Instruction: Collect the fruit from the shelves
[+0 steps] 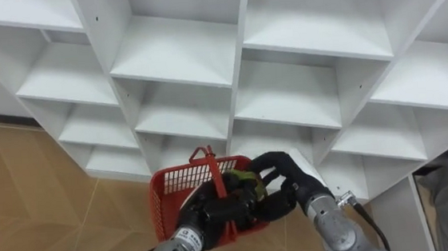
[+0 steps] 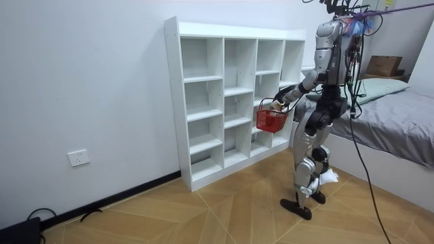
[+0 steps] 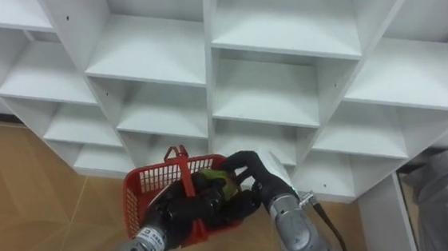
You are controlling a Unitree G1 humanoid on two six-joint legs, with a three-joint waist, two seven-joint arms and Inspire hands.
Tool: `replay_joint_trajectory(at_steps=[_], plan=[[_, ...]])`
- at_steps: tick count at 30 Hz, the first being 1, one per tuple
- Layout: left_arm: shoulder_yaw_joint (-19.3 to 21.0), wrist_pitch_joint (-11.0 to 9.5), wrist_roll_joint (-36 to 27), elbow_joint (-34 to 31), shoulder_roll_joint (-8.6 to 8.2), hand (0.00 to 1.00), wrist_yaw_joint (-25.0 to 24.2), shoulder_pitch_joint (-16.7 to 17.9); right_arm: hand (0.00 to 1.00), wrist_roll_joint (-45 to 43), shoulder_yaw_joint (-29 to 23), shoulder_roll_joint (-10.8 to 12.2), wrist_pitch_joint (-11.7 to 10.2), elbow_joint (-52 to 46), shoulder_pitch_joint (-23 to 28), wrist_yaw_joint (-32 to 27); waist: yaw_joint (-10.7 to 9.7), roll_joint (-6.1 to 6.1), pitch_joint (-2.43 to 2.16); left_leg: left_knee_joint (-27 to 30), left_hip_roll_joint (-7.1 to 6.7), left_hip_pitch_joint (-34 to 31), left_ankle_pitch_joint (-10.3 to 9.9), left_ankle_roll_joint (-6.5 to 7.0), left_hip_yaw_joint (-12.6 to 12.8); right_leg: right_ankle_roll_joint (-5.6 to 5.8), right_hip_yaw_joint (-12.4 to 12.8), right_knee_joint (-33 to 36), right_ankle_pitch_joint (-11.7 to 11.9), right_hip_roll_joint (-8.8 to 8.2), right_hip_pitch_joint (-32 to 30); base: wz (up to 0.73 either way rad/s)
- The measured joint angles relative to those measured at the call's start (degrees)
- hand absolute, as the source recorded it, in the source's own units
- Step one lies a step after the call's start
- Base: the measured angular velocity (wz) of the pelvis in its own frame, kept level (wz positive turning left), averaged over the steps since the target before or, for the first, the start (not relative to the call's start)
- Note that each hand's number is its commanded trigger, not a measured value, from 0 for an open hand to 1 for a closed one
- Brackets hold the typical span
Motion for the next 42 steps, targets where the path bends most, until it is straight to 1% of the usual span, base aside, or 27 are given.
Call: replay_joint_trajectory(at_steps=[4,5,6,7,8,10,12,14,16,18,19,21,24,31,33,37,42], plan=[[-0.4,0.0,0.0,0.0,0.31,1.00,-0.1,0.0,1.00,-2.7,0.9,0.0,0.0,0.0,-0.2,0.7,0.1,-0.01,-0.03,0.1,0.00,-0.2,0.0,0.00,0.1,-0.08,0.1,0.2,0.1,-0.02,-0.3,0.00],[-0.5,0.0,0.0,0.0,0.32,1.00,-0.1,0.0,0.95,-3.4,1.0,-0.1,0.0,0.0,-0.2,1.2,0.1,-0.01,-0.03,0.1,0.00,-0.2,0.0,0.00,0.1,-0.08,0.1,0.2,0.1,-0.02,-0.3,0.00],[-0.6,0.0,0.0,0.0,0.33,1.00,-0.1,0.0,0.62,-4.1,1.2,-0.1,0.0,0.0,-0.2,1.5,0.1,-0.01,-0.03,0.1,0.00,-0.2,0.0,0.00,0.1,-0.08,0.1,0.2,0.1,-0.02,-0.3,0.00],[-0.6,0.0,0.0,0.0,0.34,1.00,-0.1,0.0,0.20,-4.4,1.2,-0.1,0.0,0.0,-0.2,1.7,0.1,-0.01,-0.03,0.1,0.01,-0.2,0.0,0.00,0.1,-0.08,0.1,0.2,0.1,-0.02,-0.3,0.00],[-0.7,0.0,0.0,0.0,0.34,1.00,-0.1,0.0,0.00,-4.6,1.3,0.0,0.0,0.0,-0.2,1.8,0.1,-0.02,-0.03,0.1,0.01,-0.2,0.0,0.01,0.1,-0.08,0.1,0.2,0.1,-0.04,-0.3,0.00],[-0.8,0.0,-0.1,0.0,0.34,1.00,-0.1,0.0,0.00,-4.6,1.4,0.0,0.2,0.0,-0.3,1.8,0.1,-0.05,-0.03,0.1,0.00,-0.2,0.0,0.01,0.0,-0.07,0.1,0.2,0.1,-0.07,-0.3,0.00],[-0.9,0.0,0.0,0.0,0.33,1.00,-0.1,0.1,0.00,-4.5,1.4,0.0,0.8,0.0,-0.4,2.1,0.2,-0.16,-0.05,0.1,0.00,-0.3,0.0,0.01,0.0,-0.07,0.1,0.2,0.1,-0.03,-0.3,0.00],[-1.0,0.0,0.0,0.0,0.33,1.00,-0.1,0.1,0.00,-4.3,1.4,0.0,0.9,0.0,-0.5,2.6,0.4,-0.28,-0.06,0.1,0.00,-0.3,0.0,0.01,0.0,-0.07,0.1,0.2,0.1,-0.04,-0.3,0.00],[-1.2,0.0,0.0,0.0,0.32,1.00,-0.1,0.1,0.00,-4.3,1.5,0.7,1.1,0.0,-0.5,3.3,0.5,-0.49,-0.16,0.1,0.01,-0.3,0.0,0.01,0.0,-0.07,0.1,0.2,0.1,-0.03,-0.3,0.00],[-1.7,0.3,0.0,0.0,0.33,1.00,-0.2,0.1,0.00,-4.4,1.6,1.6,1.1,0.0,-0.5,3.7,0.7,-0.70,-0.16,0.2,0.01,-0.3,0.0,0.01,0.0,-0.07,0.2,0.1,0.1,-0.03,-0.3,0.00],[-1.8,0.4,0.0,0.0,0.34,1.00,-0.2,0.2,0.00,-4.3,1.6,1.5,1.2,0.2,-0.4,3.8,0.9,-0.86,-0.10,0.3,0.00,-0.4,0.0,0.01,0.0,-0.08,0.2,0.1,0.1,-0.03,-0.3,0.00],[-1.8,0.5,0.0,0.0,0.34,1.00,-0.2,0.2,0.00,-4.3,1.6,1.5,1.2,0.1,-0.5,4.3,1.4,-1.15,-0.14,0.3,0.00,-0.4,0.0,0.01,0.0,-0.07,0.1,0.1,0.1,-0.07,-0.3,0.00],[-1.7,0.6,0.0,0.0,0.47,1.00,-0.2,0.2,0.00,-4.4,1.6,1.6,1.2,0.1,-0.5,4.5,1.6,-1.32,-0.11,0.4,0.01,-0.4,0.0,0.01,-0.1,-0.07,0.1,0.1,0.1,-0.10,-0.3,0.00],[-1.7,0.6,0.0,0.0,0.56,1.00,-0.2,0.2,0.00,-4.4,1.6,1.7,1.2,0.1,-0.5,5.2,1.6,-1.42,-0.08,0.4,0.02,-0.4,0.0,0.01,-0.1,-0.09,0.2,0.2,0.1,-0.04,-0.2,0.00],[-1.7,0.6,0.0,-0.1,0.56,1.00,-0.2,0.2,0.00,-4.4,1.5,1.6,1.2,0.1,-0.6,5.6,1.6,-1.51,-0.03,0.3,0.03,-0.4,0.0,0.01,-0.2,-0.09,0.2,0.2,0.1,-0.04,-0.2,0.00],[-1.7,0.6,-0.1,-0.2,0.61,1.00,-0.2,0.2,0.00,-4.2,1.5,1.6,1.2,0.0,-0.6,5.5,1.6,-2.00,0.24,0.3,0.06,-0.4,0.0,0.00,-0.1,-0.10,0.2,0.1,0.1,-0.16,-0.2,0.00],[-1.0,0.5,0.0,-0.5,0.74,1.00,-0.2,0.2,0.00,-4.0,1.5,1.4,1.2,-0.7,-0.6,4.9,1.3,-2.07,0.24,0.3,0.04,-0.3,0.0,0.03,-0.1,-0.09,0.0,0.0,0.1,-0.27,0.1,0.00]])
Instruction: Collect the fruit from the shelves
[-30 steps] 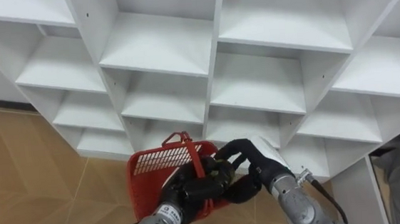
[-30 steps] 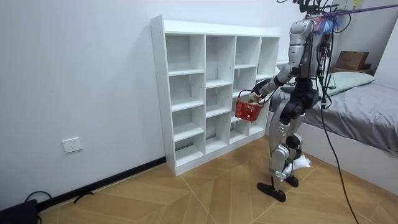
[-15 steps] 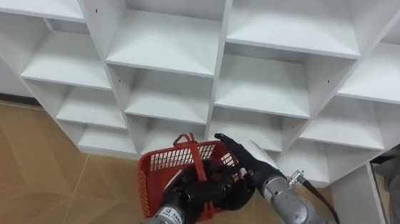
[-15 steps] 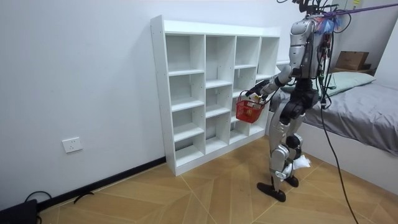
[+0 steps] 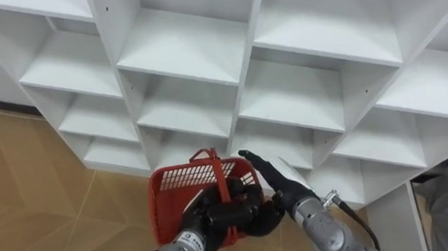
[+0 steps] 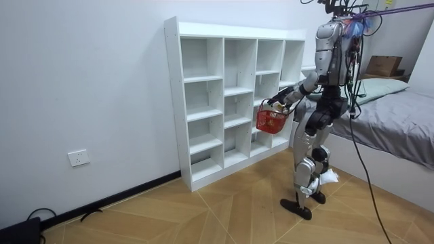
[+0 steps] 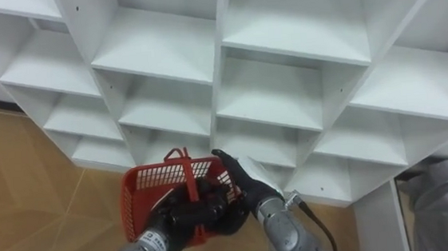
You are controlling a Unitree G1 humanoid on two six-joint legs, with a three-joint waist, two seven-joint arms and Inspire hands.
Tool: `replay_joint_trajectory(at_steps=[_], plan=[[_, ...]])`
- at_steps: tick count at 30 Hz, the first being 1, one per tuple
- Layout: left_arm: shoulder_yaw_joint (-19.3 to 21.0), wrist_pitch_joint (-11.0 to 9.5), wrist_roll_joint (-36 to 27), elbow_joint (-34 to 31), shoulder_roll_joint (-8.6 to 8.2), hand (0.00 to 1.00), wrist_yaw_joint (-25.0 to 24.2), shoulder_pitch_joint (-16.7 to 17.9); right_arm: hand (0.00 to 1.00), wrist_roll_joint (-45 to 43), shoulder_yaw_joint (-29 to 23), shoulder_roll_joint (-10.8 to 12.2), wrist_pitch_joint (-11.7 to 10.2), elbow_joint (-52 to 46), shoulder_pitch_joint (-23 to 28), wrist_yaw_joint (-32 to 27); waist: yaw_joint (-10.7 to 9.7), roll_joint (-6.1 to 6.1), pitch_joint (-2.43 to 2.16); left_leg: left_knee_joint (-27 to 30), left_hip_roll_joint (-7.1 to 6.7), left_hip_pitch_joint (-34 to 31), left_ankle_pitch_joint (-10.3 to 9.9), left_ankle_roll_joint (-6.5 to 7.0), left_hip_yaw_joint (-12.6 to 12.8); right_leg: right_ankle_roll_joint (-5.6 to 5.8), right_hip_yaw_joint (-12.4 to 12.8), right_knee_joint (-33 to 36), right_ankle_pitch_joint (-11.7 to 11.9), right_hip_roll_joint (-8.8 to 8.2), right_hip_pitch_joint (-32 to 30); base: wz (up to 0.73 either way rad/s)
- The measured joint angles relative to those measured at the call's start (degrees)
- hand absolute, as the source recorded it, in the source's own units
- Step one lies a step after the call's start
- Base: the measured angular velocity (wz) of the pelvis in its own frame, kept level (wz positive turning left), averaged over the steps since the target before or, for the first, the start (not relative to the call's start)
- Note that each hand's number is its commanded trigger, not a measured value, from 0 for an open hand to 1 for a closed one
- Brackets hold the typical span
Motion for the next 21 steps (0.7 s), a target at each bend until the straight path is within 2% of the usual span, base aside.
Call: replay_joint_trajectory(at_steps=[4,6,9,11,13,14,15,16,17,18,21], plan=[[1.5,-0.1,-0.1,-0.2,-0.05,1.00,0.0,0.0,0.00,1.2,-0.6,-0.9,0.0,-2.9,0.3,-0.8,-0.1,0.03,-0.01,0.0,0.04,0.4,-0.1,-0.03,-0.2,0.03,-0.2,-0.2,0.0,0.03,0.6,0.03],[2.8,-0.1,0.0,-0.5,0.12,1.00,0.0,0.1,0.00,1.4,-1.2,-1.7,-0.9,-3.5,0.3,-1.5,-0.2,0.10,-0.04,0.1,0.02,0.5,-0.2,0.03,-0.1,0.04,-0.2,-0.1,0.0,-0.07,0.7,0.00],[4.5,-0.1,-0.1,-0.5,1.31,1.00,0.1,1.1,0.00,1.8,-3.0,-1.8,-1.3,-3.5,0.4,-3.0,-0.2,0.20,0.02,-0.1,0.02,1.4,-0.3,0.04,0.1,0.05,-0.1,-0.2,0.0,-0.04,1.4,-0.05],[5.6,0.0,-0.1,-0.5,2.93,1.00,0.2,3.1,0.00,3.4,-4.7,-2.2,-1.9,-3.5,0.8,-4.8,-0.4,0.78,0.12,-0.1,-0.03,3.0,-0.8,0.07,0.0,0.25,-0.1,-0.5,-0.2,0.04,3.1,0.00],[7.2,0.0,-0.1,-0.5,3.68,1.00,0.3,4.8,0.00,6.6,-7.0,-2.5,-3.1,-3.6,1.6,-6.4,-0.7,1.48,-0.14,0.0,-0.07,3.7,-1.1,0.15,0.0,0.33,0.0,-0.9,-0.3,0.03,4.1,0.00],[8.9,0.0,0.0,-0.4,4.01,1.00,0.6,5.9,0.00,8.3,-8.4,-2.6,-3.4,-3.6,1.7,-7.4,-1.0,2.00,-0.09,-0.1,-0.12,4.3,-1.2,0.21,0.1,0.43,0.0,-1.0,-0.3,-0.06,4.6,0.00],[10.4,0.0,0.0,-0.4,4.24,1.00,1.2,7.0,0.00,10.2,-9.5,-2.7,-3.6,-3.6,1.9,-8.5,-1.3,2.59,-0.32,-0.1,-0.16,4.8,-1.3,0.26,0.3,0.56,0.0,-1.1,-0.4,-0.06,5.1,0.00],[11.0,0.0,0.0,-0.4,4.35,1.00,1.6,7.4,0.00,11.3,-9.9,-2.9,-3.9,-3.7,2.2,-9.1,-1.4,2.89,-0.31,-0.3,-0.20,5.3,-1.4,0.28,0.4,0.61,0.1,-1.1,-0.4,-0.04,5.5,-0.03],[12.0,0.0,0.0,-0.3,4.46,1.00,2.1,8.4,0.00,13.2,-10.3,-3.5,-4.3,-4.1,2.9,-10.2,-1.5,3.44,-0.58,-0.8,-0.34,6.1,-1.4,0.31,0.4,0.78,0.2,-1.2,-0.6,-0.05,6.0,-0.04],[12.5,0.0,0.2,-0.1,4.64,1.00,2.2,8.7,0.00,14.2,-10.5,-3.8,-4.5,-4.2,3.3,-10.6,-1.6,3.67,-0.64,-1.2,-0.44,6.6,-1.4,0.32,0.4,0.85,0.3,-1.2,-0.7,-0.07,6.3,0.00],[16.4,0.0,5.0,4.9,4.09,1.00,2.6,9.1,0.00,19.9,-14.5,-3.9,-4.7,-4.5,7.3,-11.8,-1.6,4.27,-0.88,-2.0,-0.85,8.6,-1.5,0.50,0.2,1.21,0.2,-1.2,-1.3,-0.30,8.1,0.01]])
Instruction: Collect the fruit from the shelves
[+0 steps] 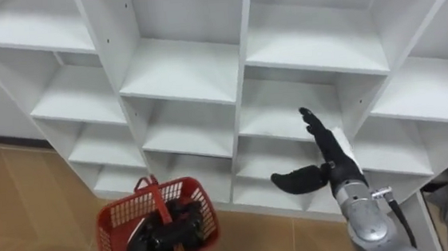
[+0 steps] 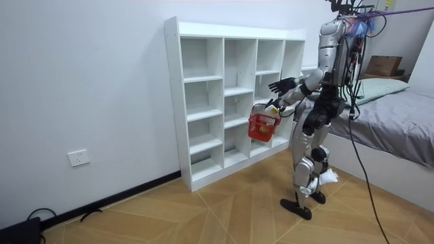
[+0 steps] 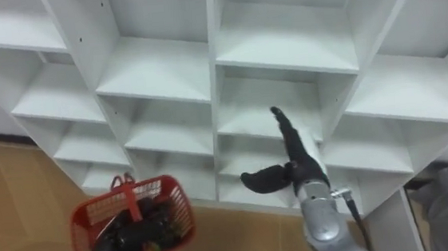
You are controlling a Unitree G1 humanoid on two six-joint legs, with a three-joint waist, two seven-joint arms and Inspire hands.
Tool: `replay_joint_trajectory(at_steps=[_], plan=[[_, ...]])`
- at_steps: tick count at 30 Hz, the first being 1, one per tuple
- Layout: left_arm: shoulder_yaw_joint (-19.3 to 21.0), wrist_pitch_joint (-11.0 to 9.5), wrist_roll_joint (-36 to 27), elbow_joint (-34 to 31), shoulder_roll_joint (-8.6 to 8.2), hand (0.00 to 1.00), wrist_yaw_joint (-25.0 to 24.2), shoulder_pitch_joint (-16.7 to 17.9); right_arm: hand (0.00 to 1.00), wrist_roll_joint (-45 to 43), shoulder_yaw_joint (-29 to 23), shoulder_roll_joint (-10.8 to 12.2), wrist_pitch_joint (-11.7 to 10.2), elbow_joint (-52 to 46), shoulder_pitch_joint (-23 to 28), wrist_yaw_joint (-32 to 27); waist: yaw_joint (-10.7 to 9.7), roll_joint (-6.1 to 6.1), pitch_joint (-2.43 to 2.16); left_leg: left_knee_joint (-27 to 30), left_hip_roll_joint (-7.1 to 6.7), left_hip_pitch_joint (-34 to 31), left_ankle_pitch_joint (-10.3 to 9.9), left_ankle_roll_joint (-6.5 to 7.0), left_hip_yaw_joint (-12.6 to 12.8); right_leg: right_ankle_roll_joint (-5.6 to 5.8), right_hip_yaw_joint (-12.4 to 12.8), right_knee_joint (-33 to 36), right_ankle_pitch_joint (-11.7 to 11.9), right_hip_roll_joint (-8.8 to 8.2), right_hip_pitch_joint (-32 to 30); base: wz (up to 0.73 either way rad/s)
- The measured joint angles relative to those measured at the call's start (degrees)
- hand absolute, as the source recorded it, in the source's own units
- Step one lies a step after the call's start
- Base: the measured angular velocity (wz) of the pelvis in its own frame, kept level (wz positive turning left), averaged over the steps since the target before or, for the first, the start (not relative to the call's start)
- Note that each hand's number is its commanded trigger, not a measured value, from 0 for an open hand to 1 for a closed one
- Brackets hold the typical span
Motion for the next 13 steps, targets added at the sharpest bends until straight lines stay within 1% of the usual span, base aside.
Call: replay_joint_trajectory(at_steps=[1,3,5,7,9,13], plan=[[0.9,0.0,0.6,1.1,0.00,1.00,0.2,0.0,0.00,0.9,-0.5,0.0,0.0,0.0,0.5,-0.4,0.0,0.00,0.03,0.0,-0.03,0.3,0.0,0.01,0.0,0.03,0.0,0.0,-0.1,-0.02,0.2,0.00],[3.9,0.8,1.3,4.4,0.16,1.00,2.0,0.4,0.00,3.8,-2.1,-0.1,0.0,0.1,2.6,-1.5,-0.2,-0.03,0.04,0.0,-0.04,0.5,-0.2,0.02,0.0,0.07,0.0,0.0,-0.2,-0.02,0.4,0.00],[5.2,1.1,1.5,5.8,0.09,1.00,3.2,0.7,0.00,5.1,-2.5,-0.1,0.0,0.4,3.9,-2.3,-0.2,-0.02,0.04,-0.1,-0.08,0.6,-0.3,0.04,0.1,0.11,0.1,0.0,-0.2,-0.02,0.5,-0.02],[5.8,1.1,3.6,8.2,0.03,1.00,4.3,0.8,0.00,5.1,-2.5,0.1,-0.4,2.9,4.5,-2.2,-0.2,-0.08,0.06,-0.1,-0.07,1.0,-0.4,0.06,0.2,0.13,0.3,0.0,-0.2,-0.03,0.9,-0.04],[6.2,1.1,5.1,11.2,-0.02,1.00,5.3,1.0,0.00,6.0,-2.5,0.2,-0.8,8.4,4.4,-2.4,-0.2,-0.16,0.17,-0.1,-0.04,1.7,-0.6,0.13,0.6,0.24,0.5,-0.1,-0.3,-0.02,1.5,-0.05],[7.1,1.0,5.2,12.0,-0.06,1.00,7.5,1.9,0.00,12.4,-3.2,0.3,-1.0,13.7,4.9,-3.5,-0.3,-0.19,0.18,0.0,-0.14,1.8,-0.7,0.25,0.6,0.38,0.5,-0.2,-0.4,-0.12,1.3,0.00]])
